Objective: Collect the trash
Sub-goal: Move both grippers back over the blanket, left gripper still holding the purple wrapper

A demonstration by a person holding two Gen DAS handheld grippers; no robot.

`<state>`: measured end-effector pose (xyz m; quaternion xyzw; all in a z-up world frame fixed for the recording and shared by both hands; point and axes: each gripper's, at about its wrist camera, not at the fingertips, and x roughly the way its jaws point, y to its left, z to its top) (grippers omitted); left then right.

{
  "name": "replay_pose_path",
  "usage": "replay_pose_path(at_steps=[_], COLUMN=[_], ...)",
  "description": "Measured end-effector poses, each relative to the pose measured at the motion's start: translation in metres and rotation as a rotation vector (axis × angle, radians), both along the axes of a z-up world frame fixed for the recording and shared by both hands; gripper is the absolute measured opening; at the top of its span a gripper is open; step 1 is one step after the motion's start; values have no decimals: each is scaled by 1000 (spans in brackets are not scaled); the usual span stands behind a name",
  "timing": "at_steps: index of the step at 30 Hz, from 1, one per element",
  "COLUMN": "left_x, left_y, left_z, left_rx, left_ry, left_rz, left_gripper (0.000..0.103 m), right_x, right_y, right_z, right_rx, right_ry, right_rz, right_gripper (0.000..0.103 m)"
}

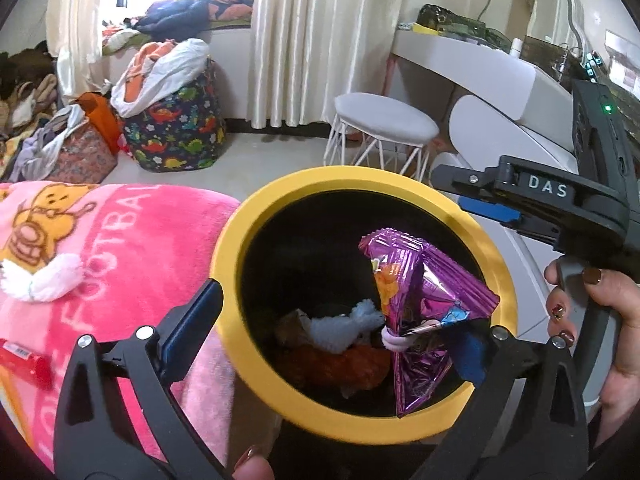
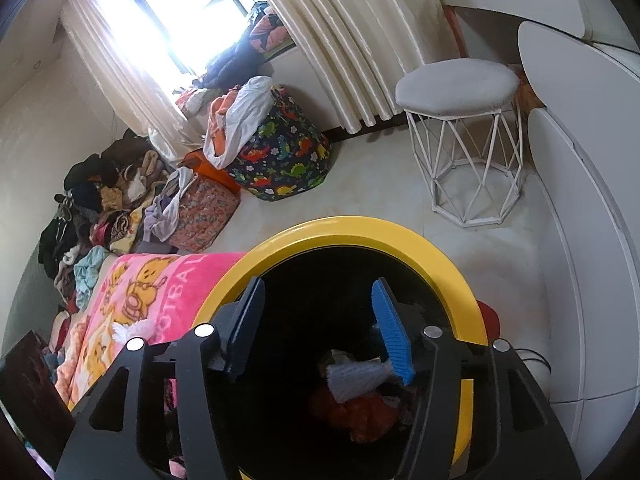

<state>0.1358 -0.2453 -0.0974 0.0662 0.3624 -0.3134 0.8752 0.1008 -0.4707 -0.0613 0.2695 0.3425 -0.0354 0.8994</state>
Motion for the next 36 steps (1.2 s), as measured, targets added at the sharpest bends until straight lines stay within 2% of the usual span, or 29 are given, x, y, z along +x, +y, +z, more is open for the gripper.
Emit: replay_pose_path(at_steps=[21,30,36], left_x=[17,22,23], left_y=[46,93,129], left_z=[-3,11,19], left_rx=[-43,-96,-103], left_ry=[49,31,6], left_rz=[115,211,268], left_gripper=[92,92,92], right_x=[10,20,30], right_y=[37,72,101], right_z=[17,30,40], right_rx=[-68,-99,-104], right_ry=[-16,-45,-79], right_rz=[71,162,242], right_gripper=[64,64,64])
